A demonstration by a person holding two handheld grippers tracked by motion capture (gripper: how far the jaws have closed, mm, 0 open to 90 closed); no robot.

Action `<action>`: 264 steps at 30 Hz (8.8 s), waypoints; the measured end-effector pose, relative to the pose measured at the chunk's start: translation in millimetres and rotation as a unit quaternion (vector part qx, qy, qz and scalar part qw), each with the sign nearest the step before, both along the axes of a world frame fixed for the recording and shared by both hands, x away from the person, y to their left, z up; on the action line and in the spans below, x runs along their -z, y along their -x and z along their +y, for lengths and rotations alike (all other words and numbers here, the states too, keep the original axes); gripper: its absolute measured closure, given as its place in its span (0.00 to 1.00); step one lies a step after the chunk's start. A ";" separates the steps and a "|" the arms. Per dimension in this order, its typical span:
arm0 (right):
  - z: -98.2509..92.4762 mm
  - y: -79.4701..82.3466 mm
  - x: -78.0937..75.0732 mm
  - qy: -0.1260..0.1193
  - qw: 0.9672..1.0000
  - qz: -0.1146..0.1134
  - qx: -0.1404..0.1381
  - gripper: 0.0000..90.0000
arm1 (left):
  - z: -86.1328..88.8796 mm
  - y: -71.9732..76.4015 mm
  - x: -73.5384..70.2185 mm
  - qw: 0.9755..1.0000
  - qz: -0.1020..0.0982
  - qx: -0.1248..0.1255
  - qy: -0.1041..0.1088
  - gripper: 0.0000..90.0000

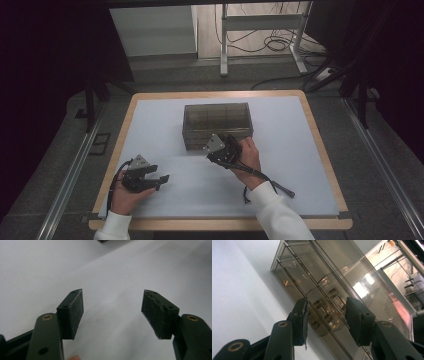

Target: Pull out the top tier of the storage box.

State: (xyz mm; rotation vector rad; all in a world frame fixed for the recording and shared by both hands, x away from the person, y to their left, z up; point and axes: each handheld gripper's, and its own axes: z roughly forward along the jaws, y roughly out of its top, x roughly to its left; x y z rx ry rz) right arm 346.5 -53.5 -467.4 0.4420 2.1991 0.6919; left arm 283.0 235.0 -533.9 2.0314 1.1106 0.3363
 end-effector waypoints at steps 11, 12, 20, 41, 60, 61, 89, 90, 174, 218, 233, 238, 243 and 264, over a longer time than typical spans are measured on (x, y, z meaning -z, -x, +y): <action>7.6 1.8 6.7 0.026 0.999 -0.031 -0.002 0.62 | 1.1 0.1 0.1 1.000 0.001 -0.003 0.001 0.38; 8.3 2.4 7.4 0.031 0.999 -0.032 -0.002 0.63 | 1.1 0.0 0.2 1.000 0.001 -0.002 0.002 0.38; 12.1 4.0 11.1 0.042 0.998 -0.044 -0.003 0.66 | 1.0 0.0 0.5 1.000 0.002 -0.003 0.001 0.38; 24.5 8.5 25.4 0.093 0.991 -0.097 -0.001 0.68 | 2.2 -0.5 1.5 1.000 0.003 -0.003 0.001 0.38; 30.0 6.6 32.1 0.112 0.985 -0.132 0.004 0.71 | 4.2 -0.9 2.9 1.000 0.004 -0.005 0.001 0.38; 29.9 6.0 31.9 0.115 0.984 -0.135 0.003 0.71 | 4.4 -0.9 3.1 1.000 0.004 -0.005 0.001 0.38; 32.5 -5.7 36.3 0.156 0.975 -0.160 0.016 0.78 | 7.2 -0.4 4.4 1.000 0.008 -0.009 0.002 0.38; 32.5 -5.7 36.2 0.157 0.974 -0.161 0.016 0.79 | 7.2 -0.4 4.4 1.000 0.008 -0.008 0.002 0.38; 36.6 -1.6 43.4 0.207 0.957 -0.201 0.026 0.88 | 6.5 -0.3 4.7 1.000 0.008 -0.008 0.001 0.38; 38.2 0.9 45.1 0.220 0.952 -0.213 0.023 0.90 | 6.8 -0.3 4.2 1.000 0.008 -0.008 0.003 0.38; 36.1 6.4 46.2 0.192 0.957 -0.216 0.008 0.91 | 7.1 -0.7 4.4 1.000 0.009 -0.008 0.004 0.38; 35.2 1.7 41.8 0.197 0.958 -0.206 0.016 0.85 | 7.1 -0.4 4.2 1.000 0.008 -0.008 0.004 0.38; 36.9 -1.4 44.5 0.206 0.956 -0.207 0.020 0.85 | 7.8 -0.6 4.4 1.000 0.008 -0.009 0.004 0.38; 39.0 1.3 50.1 0.217 0.948 -0.230 0.026 0.90 | 8.5 -0.5 4.2 1.000 0.008 -0.009 0.005 0.38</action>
